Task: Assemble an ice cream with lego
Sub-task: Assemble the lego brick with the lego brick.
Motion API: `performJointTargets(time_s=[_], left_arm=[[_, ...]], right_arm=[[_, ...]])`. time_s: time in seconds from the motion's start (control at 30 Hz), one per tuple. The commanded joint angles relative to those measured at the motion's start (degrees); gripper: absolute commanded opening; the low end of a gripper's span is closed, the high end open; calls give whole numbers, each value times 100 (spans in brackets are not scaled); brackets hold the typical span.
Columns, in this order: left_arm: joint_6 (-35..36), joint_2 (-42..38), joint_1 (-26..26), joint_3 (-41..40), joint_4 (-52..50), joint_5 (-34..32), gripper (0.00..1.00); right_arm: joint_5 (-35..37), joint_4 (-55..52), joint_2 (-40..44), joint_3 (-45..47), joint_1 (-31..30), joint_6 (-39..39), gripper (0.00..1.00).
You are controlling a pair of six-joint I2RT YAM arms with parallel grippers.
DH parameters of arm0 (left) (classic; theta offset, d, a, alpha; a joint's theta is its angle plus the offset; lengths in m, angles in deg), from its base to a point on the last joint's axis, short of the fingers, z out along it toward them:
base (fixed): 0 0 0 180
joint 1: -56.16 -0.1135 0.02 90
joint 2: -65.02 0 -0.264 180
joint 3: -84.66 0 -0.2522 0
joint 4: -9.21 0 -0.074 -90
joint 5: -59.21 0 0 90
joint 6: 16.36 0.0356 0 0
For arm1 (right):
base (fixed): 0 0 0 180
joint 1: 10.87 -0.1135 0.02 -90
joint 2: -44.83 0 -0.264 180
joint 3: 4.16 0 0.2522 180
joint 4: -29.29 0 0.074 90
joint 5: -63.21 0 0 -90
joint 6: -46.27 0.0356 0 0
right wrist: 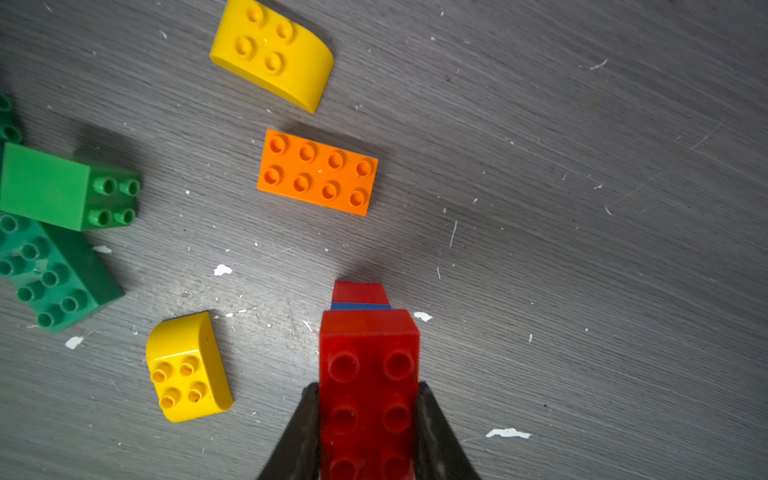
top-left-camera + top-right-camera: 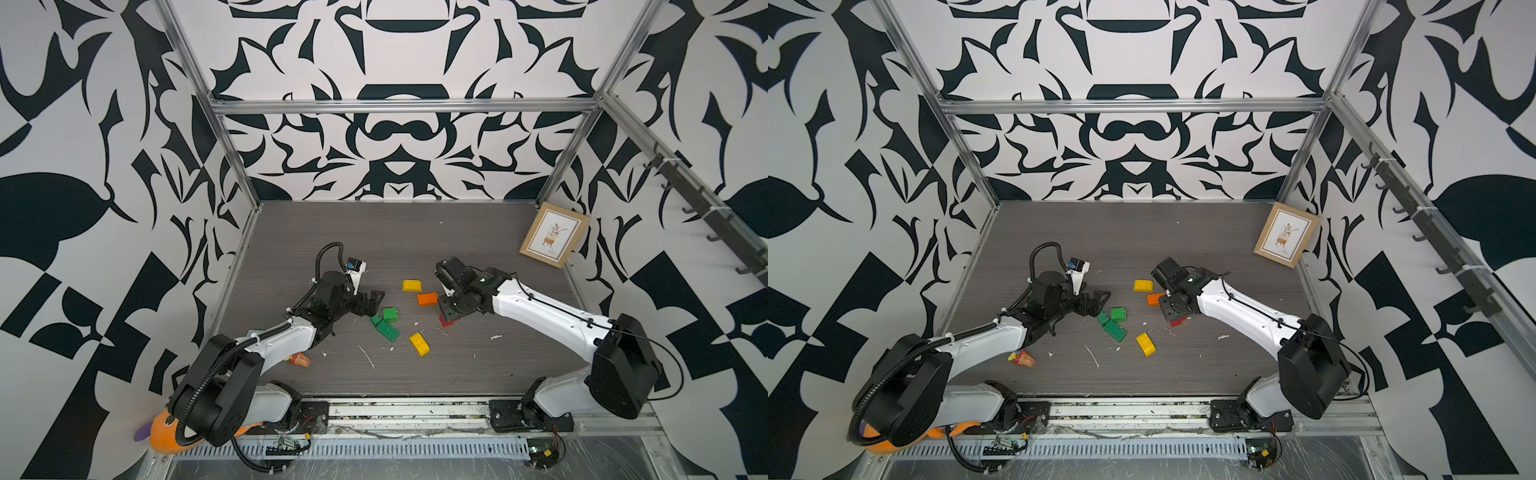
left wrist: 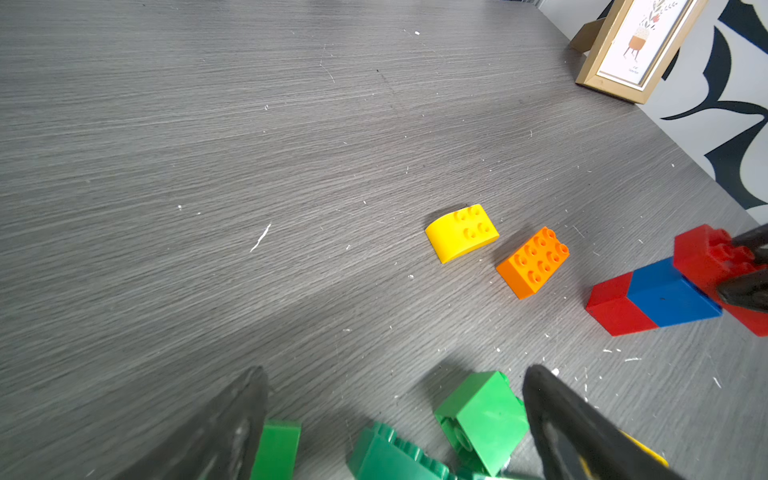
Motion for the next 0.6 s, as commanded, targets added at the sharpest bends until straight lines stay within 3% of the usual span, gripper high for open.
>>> performJointTargets(time_s=[0.0,0.33,0.57], left_arm=[[57,7,-8,112,8,-35,99],[63,5,-8,103,14,-30,99],[66,-7,-8,104,8,-37,99]], right_arm=[[-69,-661,-352,217,-94,-13,7],[-375,-457,-690,252,-117,199,6],[-211,-611,-716,211,-120,398,8]])
